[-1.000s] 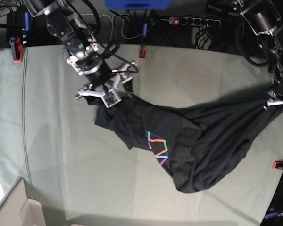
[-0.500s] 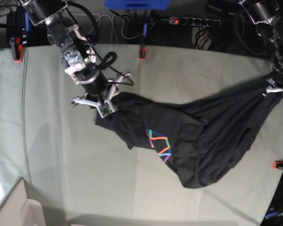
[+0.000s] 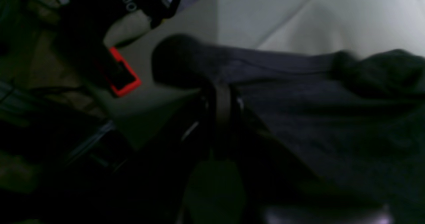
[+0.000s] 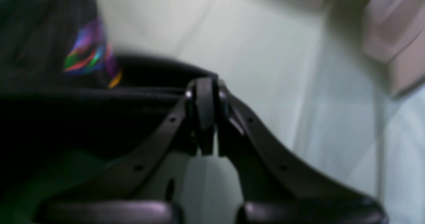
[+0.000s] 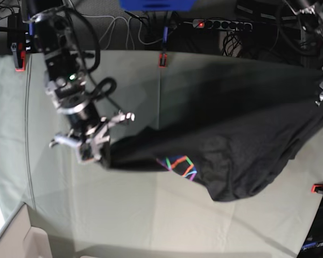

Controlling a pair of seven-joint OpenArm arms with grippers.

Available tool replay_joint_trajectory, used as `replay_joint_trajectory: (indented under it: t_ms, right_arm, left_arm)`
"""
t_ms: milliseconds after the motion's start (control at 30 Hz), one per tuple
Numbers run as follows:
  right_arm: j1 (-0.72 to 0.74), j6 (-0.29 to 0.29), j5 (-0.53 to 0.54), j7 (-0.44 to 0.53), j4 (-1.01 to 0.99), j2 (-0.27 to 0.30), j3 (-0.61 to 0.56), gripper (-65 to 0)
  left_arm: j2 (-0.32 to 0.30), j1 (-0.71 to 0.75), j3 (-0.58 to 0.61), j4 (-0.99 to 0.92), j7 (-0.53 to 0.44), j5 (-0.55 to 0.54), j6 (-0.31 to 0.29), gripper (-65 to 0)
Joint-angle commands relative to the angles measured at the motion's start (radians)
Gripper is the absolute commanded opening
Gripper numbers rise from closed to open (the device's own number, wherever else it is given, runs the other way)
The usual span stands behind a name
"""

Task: Layout the t-shirt on the table in an organized manner, then fold the t-shirt properly
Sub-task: 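Pull the t-shirt apart with both grippers, stretching it between them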

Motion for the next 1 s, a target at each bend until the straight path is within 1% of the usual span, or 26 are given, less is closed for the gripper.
replay_joint_trajectory:
  t_ms: [0, 167, 333, 400, 467, 533, 633, 700, 767, 833, 867, 967]
  right_arm:
    - [0.027, -0.005, -0.001, 0.011, 0.023, 0.004, 0.016, -65.0]
    - [0.136, -0.003, -0.001, 0.011, -0.014, 0.004, 0.02, -65.0]
    - [0.286, 0.003, 0.0, 0.017, -0.101, -0.056, -0.019, -65.0]
    - [0.346, 0.052, 0.0, 0.017, -0.13, -0.094, -0.033, -65.0]
    - [0.404, 0.126, -0.001, 0.017, -0.166, -0.148, -0.036, -65.0]
    - [0.452, 0.173, -0.001, 0.019, -0.226, -0.201, -0.036, -65.0]
    - [0.547, 0.221, -0.001, 0.024, -0.407, -0.263, -0.037, -65.0]
    - [0.613, 0.236, -0.003, 0.06, -0.568, -0.3, -0.036, -65.0]
    - [0.671, 0.239, -0.003, 0.128, -0.732, -0.31, -0.037, -65.0]
    - [0.717, 0.239, -0.004, 0.16, -0.853, -0.314, -0.039, -65.0]
    - [0.734, 0.241, -0.004, 0.166, -0.894, -0.314, -0.039, -63.2]
    - [0.757, 0.247, -0.004, 0.171, -0.95, -0.315, -0.039, -52.7]
  left_arm:
    - [-0.022, 0.008, -0.006, 0.035, -0.026, -0.008, 0.006, -64.9]
    - [-0.019, 0.062, -0.005, 0.112, -0.024, -0.004, 0.006, -64.9]
    - [-0.008, 0.117, -0.005, 0.233, -0.024, -0.011, 0.012, -64.9]
    - [0.008, 0.134, -0.008, 0.313, 0.009, -0.011, 0.013, -64.9]
    - [0.015, 0.133, -0.049, 0.388, 0.081, -0.011, 0.013, -64.9]
    - [0.025, 0.12, -0.091, 0.435, 0.152, -0.011, 0.009, -64.9]
    - [0.036, 0.065, -0.126, 0.461, 0.236, -0.004, 0.007, -64.9]
    - [0.036, 0.039, -0.13, 0.461, 0.273, -0.002, 0.006, -64.9]
    - [0.035, 0.031, -0.13, 0.461, 0.293, -0.002, 0.006, -64.9]
    - [0.035, 0.031, -0.13, 0.461, 0.295, -0.002, 0.006, -64.9]
    - [0.035, 0.03, -0.13, 0.461, 0.295, -0.002, 0.006, -64.9]
    - [0.025, 0.028, -0.126, 0.434, 0.284, -0.002, 0.006, -64.9]
